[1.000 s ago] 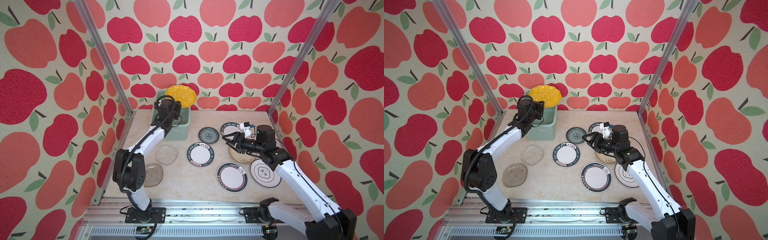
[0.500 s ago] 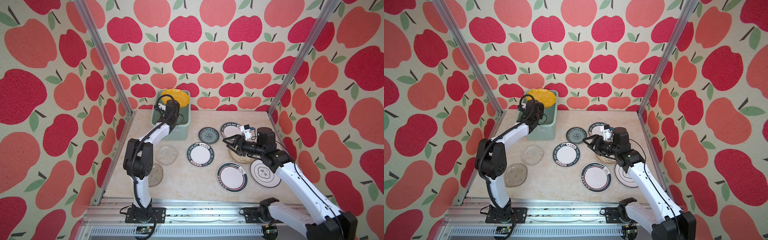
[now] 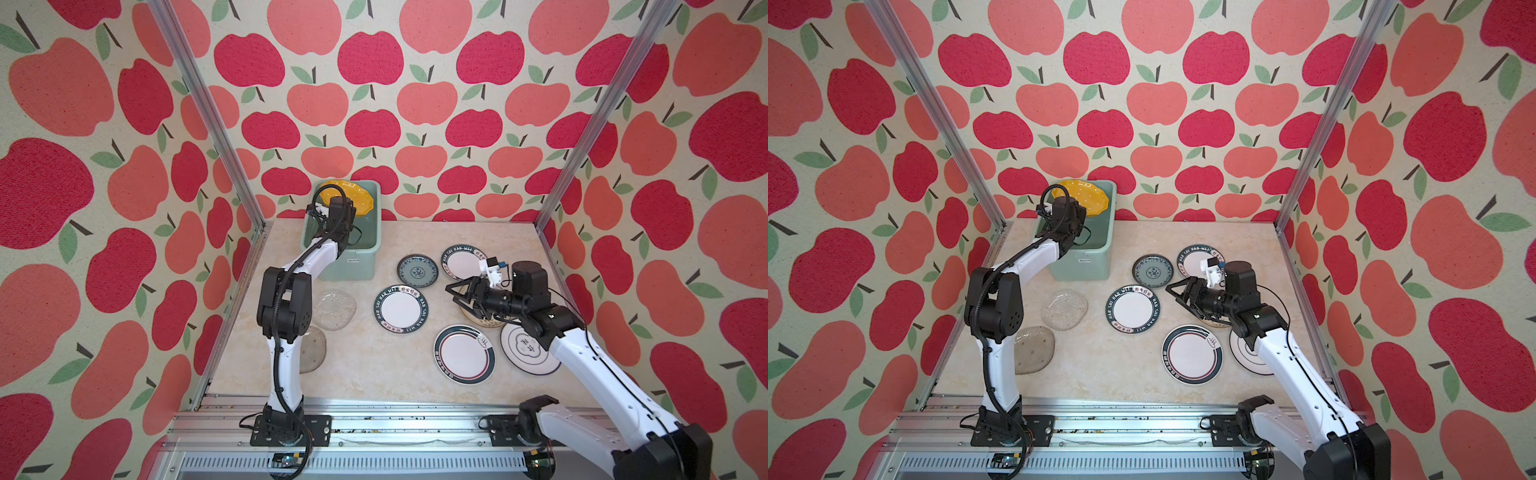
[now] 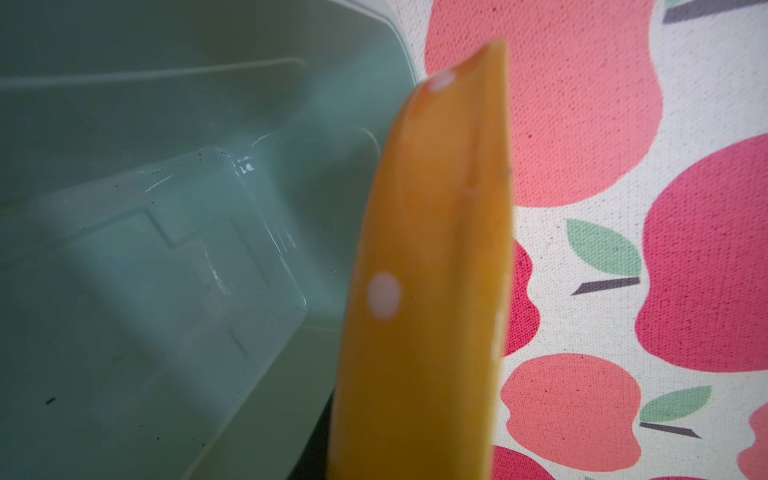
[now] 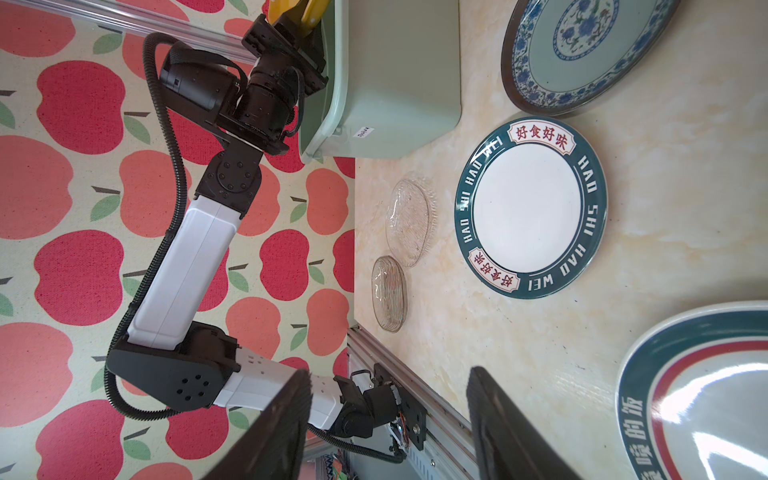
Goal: Place the plates into the plastic bin on the countertop
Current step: 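Carry the yellow plate over the bin with the left gripper while the right withdraws, then lower the yellow plate into the bin and open the left gripper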
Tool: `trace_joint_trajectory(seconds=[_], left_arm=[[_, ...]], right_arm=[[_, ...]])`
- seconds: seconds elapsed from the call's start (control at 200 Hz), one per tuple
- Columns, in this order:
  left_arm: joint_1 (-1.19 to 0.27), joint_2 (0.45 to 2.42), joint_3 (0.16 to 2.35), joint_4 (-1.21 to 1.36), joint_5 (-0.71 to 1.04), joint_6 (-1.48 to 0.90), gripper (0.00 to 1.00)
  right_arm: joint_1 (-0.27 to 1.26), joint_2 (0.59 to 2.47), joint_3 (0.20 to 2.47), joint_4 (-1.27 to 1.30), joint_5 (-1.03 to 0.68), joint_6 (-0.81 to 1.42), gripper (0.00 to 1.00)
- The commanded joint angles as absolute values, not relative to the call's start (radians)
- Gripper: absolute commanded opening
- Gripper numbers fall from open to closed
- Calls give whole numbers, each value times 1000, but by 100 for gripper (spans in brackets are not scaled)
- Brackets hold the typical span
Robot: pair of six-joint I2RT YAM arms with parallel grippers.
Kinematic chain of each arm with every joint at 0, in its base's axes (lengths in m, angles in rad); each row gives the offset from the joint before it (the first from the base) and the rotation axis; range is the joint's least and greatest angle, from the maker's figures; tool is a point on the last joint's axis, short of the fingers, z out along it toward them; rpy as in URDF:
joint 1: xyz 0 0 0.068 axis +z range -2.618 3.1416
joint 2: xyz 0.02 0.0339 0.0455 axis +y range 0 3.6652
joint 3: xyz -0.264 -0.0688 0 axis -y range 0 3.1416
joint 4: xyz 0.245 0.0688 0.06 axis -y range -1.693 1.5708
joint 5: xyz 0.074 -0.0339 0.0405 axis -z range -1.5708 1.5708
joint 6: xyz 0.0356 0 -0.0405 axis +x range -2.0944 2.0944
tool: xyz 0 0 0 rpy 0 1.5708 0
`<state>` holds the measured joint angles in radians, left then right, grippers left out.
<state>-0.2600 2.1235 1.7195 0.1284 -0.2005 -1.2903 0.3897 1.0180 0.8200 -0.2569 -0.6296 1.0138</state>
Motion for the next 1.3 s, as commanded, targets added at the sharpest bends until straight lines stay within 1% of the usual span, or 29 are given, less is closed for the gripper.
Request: trace_joint_trajectory(seconds=[0.0,0.235,0.47,0.905,0.99,1.296], left_arm=[[-269,2132,1804,202,-159,-1232,0],[-281,2182,1846,138,-127,-1145,0],[-288,2200,1839,80,-114,-1080,0],[-295,2248,1868,-4,-85,-1035,0],[-295,2261,1884,-21,-79,-1031,4],[-301,2315,1942,-90,-35,-1011,14]], right_arm=[[382,1002,804,-261,-649,999,62],[376,1005,787,-251,-655,1003,62],[374,1005,773,-241,-658,1009,62],[361,1009,756,-227,-665,1015,62],[357,1006,752,-226,-666,1015,62],[345,1006,739,-216,-669,1020,62]])
